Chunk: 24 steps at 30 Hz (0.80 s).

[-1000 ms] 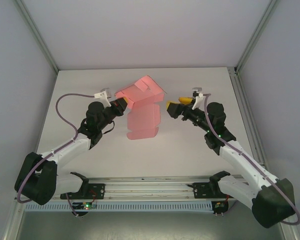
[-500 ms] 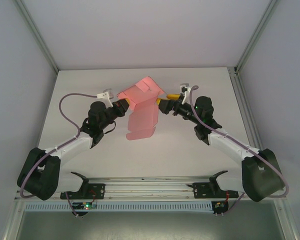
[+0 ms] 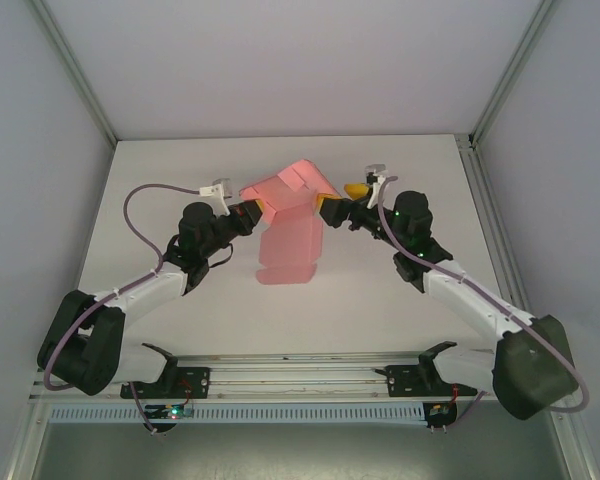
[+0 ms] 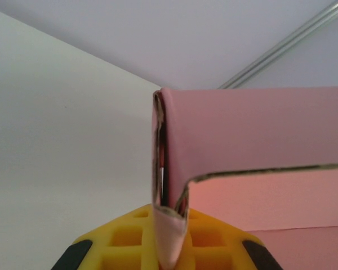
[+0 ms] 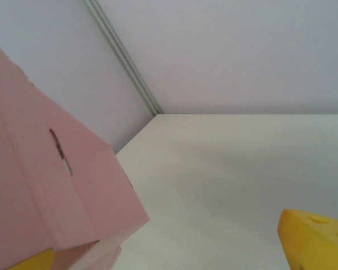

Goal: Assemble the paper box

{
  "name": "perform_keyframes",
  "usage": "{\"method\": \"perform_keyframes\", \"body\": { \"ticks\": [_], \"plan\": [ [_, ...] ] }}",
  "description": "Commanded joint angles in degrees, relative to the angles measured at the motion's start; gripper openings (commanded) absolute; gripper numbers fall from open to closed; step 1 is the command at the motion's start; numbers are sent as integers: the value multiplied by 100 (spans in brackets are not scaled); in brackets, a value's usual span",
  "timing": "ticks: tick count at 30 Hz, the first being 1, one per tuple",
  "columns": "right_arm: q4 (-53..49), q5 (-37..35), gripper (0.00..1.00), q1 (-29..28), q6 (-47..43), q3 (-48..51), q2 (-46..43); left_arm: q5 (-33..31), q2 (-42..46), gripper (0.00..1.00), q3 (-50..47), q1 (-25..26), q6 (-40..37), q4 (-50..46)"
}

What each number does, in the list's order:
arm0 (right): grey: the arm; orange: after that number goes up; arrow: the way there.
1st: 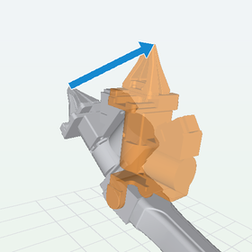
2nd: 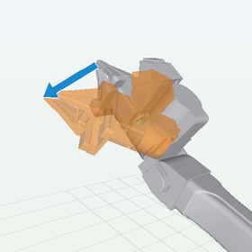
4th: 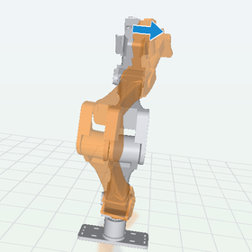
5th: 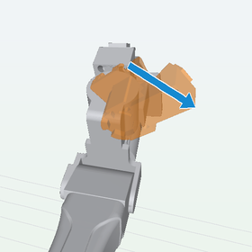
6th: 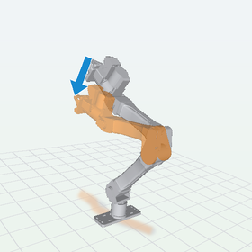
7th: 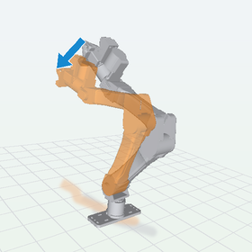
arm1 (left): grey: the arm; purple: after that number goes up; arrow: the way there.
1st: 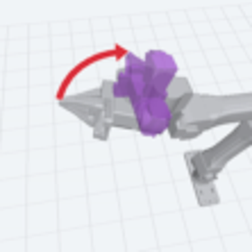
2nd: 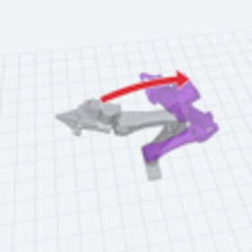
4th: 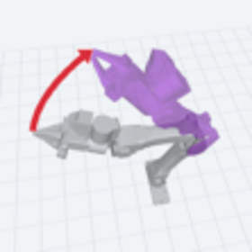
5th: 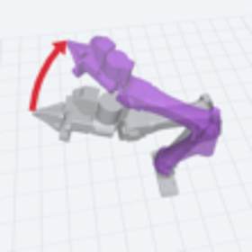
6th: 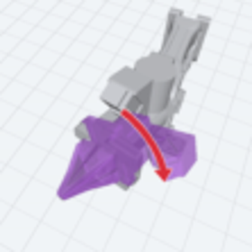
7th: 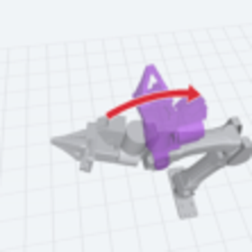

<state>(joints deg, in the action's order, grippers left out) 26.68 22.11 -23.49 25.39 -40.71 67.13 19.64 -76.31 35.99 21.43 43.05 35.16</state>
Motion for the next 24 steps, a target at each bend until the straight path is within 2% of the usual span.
{"method": "perform_keyframes", "body": {
  "ticks": [1, 6, 10, 12, 17, 20, 24],
  "plan": [
    [-260, -284, 98, 6, -354, -7, -235, 323, -23, 0, 219, 78, -354, 134],
    [-298, -18, 98, -133, -486, -11, 50, 376, -143, 0, 299, 113, -197, 250],
    [-247, -71, 98, -332, -615, -62, 314, 318, -239, 0, 391, 133, -72, 222],
    [-487, -415, 98, -419, -817, -150, 417, 241, -252, 0, 392, 133, -52, 228],
    [-1999, -2187, 98, -655, -1374, -602, 735, 106, -200, 0, 409, 134, -114, 161],
    [-2624, -2868, 98, -693, -1477, -753, 880, -30, -122, 0, 418, 130, -189, 9],
    [-2908, -2909, 98, -695, -1635, -759, 756, -240, -11, 0, 405, 133, -231, -175]
  ]
}}
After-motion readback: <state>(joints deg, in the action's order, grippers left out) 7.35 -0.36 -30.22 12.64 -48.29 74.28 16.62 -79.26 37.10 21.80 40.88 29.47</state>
